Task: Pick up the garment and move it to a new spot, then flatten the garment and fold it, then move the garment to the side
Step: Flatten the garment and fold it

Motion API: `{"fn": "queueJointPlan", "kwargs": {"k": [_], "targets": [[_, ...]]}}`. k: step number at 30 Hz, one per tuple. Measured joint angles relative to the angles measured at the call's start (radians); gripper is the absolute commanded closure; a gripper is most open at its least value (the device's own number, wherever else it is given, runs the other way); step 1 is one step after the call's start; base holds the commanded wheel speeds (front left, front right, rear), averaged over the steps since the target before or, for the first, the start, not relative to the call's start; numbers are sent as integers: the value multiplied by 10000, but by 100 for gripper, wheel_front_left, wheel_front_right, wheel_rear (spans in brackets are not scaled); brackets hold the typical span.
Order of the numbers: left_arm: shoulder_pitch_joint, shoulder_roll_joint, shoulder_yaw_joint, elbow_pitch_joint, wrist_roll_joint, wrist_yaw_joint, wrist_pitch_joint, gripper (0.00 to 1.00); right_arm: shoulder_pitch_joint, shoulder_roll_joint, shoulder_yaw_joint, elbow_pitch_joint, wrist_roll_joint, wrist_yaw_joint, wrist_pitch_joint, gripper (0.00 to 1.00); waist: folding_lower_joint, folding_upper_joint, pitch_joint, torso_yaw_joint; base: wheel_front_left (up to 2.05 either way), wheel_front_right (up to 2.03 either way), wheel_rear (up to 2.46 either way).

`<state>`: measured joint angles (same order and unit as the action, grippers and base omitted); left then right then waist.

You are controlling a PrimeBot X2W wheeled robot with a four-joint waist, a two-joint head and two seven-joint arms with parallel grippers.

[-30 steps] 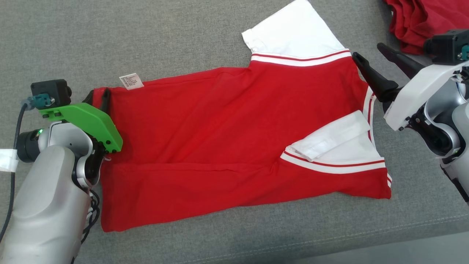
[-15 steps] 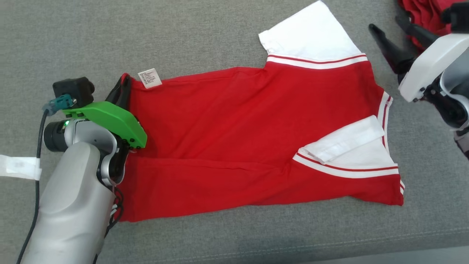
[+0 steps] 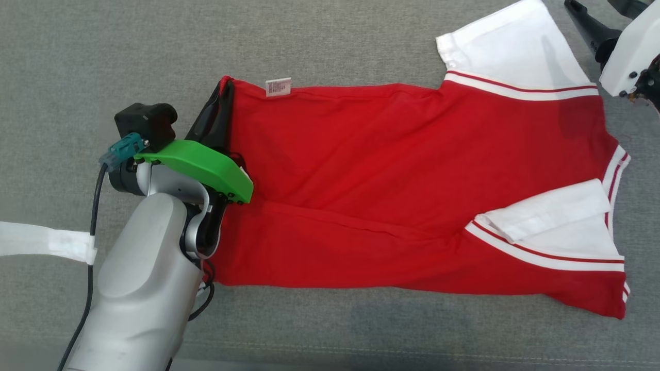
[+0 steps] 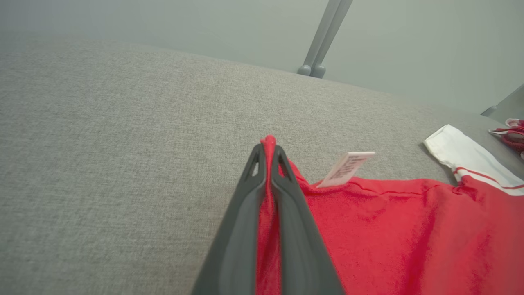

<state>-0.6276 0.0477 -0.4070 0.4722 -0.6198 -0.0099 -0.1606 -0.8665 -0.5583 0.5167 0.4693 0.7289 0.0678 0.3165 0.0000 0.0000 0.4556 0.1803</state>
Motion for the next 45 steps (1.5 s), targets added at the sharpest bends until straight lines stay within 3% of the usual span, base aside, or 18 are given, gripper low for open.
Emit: {"fn": "queueJointPlan", "kwargs": {"k": [12,26,27,28,29,33,35,45], "targets": [[-3,-79,-293,-295,73,-171,-435,100,-774,109,75,1133,-169,-165,382,0,0,0,795,833,0,0,0],[-21,-157,-545,-291,84,-224,-606,100,-1401,199,138,2142,-341,-151,387,0,0,0,1075,1090,0,0,0],[-22,-159,-552,-291,84,-224,-606,100,-1449,203,144,2199,-351,-150,424,6,0,1,1087,1102,0,0,0],[-24,-171,-573,-288,84,-224,-617,100,-1541,209,178,2289,-357,-61,468,35,0,0,1108,1124,0,0,0],[-25,-174,-579,-286,84,-224,-617,100,-1565,222,194,2326,-359,-59,466,54,0,0,1117,1133,0,0,0],[-28,-186,-579,-265,84,-224,-619,100,-1671,267,280,2443,-359,29,470,76,0,0,1129,1135,0,0,0],[-28,-188,-537,-217,84,-224,-681,100,-1717,374,391,2514,-360,107,468,100,0,0,1116,1103,0,0,0],[-28,-161,-245,46,84,-207,-782,100,-1742,800,719,2677,-529,368,-42,100,1,0,832,719,0,0,0]]}}
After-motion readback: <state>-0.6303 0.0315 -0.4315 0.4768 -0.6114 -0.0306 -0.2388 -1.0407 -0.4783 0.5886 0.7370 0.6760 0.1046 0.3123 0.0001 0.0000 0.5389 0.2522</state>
